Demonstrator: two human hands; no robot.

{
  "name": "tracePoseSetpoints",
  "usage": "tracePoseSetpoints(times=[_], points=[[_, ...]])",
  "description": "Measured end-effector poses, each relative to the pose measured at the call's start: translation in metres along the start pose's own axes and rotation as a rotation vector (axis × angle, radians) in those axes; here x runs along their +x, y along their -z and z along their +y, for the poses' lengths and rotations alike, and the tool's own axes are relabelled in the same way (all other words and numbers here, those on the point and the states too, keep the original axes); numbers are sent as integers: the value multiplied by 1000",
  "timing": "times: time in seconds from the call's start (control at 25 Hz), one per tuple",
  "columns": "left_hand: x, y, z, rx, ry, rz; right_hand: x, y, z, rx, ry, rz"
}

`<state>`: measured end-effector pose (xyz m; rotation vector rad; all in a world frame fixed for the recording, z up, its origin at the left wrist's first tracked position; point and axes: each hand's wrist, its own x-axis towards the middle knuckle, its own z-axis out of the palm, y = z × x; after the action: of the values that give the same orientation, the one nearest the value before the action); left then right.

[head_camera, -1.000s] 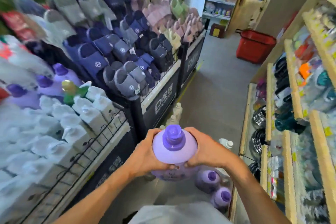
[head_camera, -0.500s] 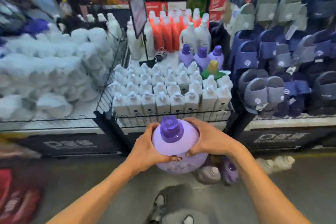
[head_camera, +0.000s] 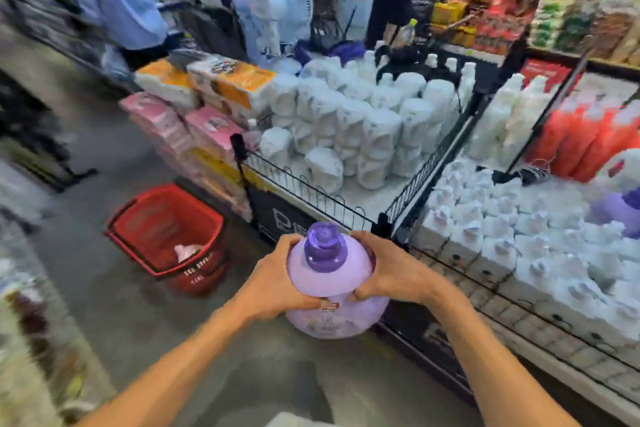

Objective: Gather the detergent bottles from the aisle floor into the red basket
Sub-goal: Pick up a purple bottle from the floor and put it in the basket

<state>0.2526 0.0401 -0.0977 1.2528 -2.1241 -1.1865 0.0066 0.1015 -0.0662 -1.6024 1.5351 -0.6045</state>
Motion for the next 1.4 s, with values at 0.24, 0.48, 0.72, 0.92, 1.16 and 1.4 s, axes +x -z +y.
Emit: tracePoseSetpoints(times=[0.24,0.48,0.72,0.92,1.16,1.4], points=[[-16,123,-79,21,112,214,135,-73,-83,-31,155,-190],[-13,223,-141,-20,244,436,271,-124,-155,-70,318,-379],[6,292,-202,-62,352,641,397,-175,-207,-76,483,-515],[32,347,-243,-102,455,708,488,-214,-235,-59,542,-593],[65,408,-307,-152,517,727,584,-254,-267,-86,517,-676],[111,492,-393,-183,508,647,685,-306,-292,-64,430,-662]])
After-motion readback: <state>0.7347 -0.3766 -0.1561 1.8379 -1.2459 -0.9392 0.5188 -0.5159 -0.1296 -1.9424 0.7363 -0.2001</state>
